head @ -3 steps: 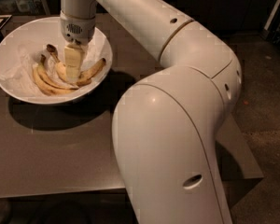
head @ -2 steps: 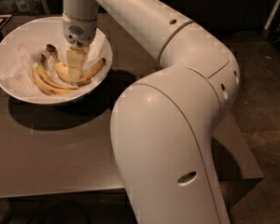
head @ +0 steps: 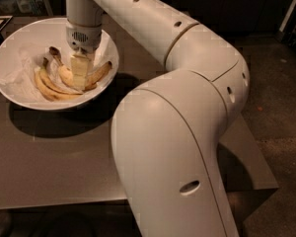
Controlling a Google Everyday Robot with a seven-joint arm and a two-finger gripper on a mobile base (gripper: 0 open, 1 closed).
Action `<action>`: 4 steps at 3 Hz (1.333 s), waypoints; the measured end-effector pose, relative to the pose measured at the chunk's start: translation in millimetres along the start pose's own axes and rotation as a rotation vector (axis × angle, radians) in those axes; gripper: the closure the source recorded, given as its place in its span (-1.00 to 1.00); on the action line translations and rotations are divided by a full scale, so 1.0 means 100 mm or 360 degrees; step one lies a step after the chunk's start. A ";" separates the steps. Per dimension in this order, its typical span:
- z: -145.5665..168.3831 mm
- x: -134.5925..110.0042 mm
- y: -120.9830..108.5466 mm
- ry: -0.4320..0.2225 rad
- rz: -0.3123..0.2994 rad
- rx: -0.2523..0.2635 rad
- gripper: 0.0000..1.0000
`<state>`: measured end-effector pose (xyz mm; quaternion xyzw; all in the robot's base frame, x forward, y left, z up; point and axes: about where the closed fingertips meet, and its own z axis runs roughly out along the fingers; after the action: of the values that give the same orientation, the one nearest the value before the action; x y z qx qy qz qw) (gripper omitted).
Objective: Pick banana from white bowl
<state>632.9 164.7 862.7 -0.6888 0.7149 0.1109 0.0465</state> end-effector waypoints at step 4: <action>0.12 0.04 0.01 0.0058 0.0028 -0.0027 0.54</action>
Offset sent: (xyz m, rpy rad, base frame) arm -0.0261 -0.0252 -0.0270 -0.1468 0.1309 0.0162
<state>631.0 163.7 850.1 -0.6847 0.7207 0.1048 0.0267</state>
